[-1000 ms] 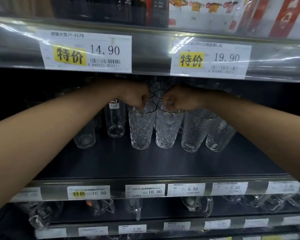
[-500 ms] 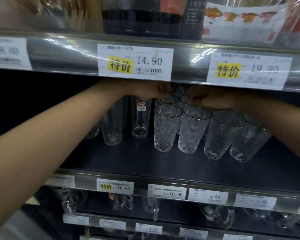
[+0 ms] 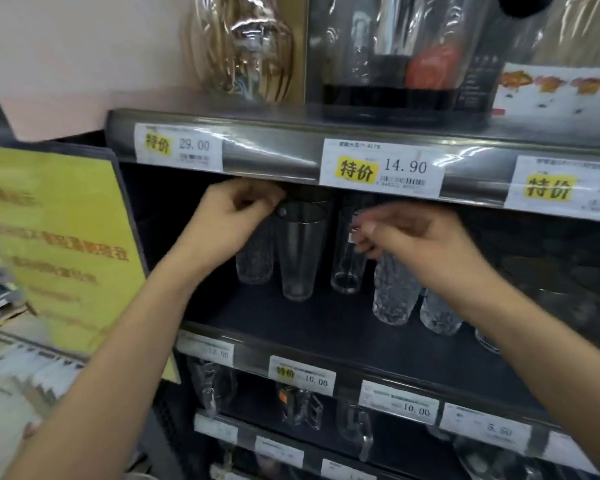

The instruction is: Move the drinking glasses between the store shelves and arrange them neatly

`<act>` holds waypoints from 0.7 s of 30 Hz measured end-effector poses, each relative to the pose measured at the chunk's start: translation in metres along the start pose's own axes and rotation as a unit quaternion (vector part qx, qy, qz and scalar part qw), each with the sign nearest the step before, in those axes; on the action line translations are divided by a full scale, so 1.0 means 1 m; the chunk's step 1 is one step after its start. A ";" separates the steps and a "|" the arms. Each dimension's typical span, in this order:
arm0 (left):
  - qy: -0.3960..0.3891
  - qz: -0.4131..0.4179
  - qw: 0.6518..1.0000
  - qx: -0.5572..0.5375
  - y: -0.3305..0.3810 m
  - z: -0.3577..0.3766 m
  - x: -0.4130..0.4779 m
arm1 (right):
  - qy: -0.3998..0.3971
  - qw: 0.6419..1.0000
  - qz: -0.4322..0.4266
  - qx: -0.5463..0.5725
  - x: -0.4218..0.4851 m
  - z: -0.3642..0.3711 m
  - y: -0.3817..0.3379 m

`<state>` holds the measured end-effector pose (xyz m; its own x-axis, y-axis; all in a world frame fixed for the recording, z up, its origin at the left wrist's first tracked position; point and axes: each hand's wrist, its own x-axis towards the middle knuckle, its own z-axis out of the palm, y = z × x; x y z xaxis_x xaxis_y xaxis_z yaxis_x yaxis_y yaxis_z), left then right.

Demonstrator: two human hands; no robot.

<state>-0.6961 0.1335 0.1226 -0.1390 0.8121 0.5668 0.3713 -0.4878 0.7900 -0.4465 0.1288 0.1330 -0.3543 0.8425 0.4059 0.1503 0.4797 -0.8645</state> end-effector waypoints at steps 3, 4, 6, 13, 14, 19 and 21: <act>0.072 -0.018 0.997 -0.006 -0.020 -0.002 -0.031 | -0.005 0.999 0.040 -0.001 -0.006 0.036 0.019; 0.092 -0.037 0.995 -0.008 -0.026 -0.003 -0.038 | -0.005 0.998 0.062 0.005 -0.008 0.045 0.026; 0.123 -0.082 0.989 0.003 -0.037 -0.005 -0.046 | 0.007 0.995 0.099 0.004 -0.012 0.061 0.041; 0.096 -0.197 0.972 0.089 -0.081 -0.012 -0.073 | 0.089 0.985 0.136 -0.050 -0.018 0.100 0.084; 0.092 -0.203 0.970 0.099 -0.085 -0.012 -0.074 | 0.097 0.983 0.142 -0.063 -0.018 0.104 0.087; 0.045 -0.252 0.959 0.126 -0.109 -0.009 -0.060 | 0.092 0.966 0.218 -0.103 -0.009 0.119 0.102; 0.019 -0.272 0.953 0.130 -0.117 -0.007 -0.047 | 0.106 0.959 0.231 -0.125 0.002 0.122 0.108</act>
<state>-0.7398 0.1497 0.0049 -0.4075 0.9076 0.1012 0.4483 0.1022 0.8880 -0.5435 0.1527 0.0042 -0.0049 0.9974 0.0713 0.4720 0.0652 -0.8792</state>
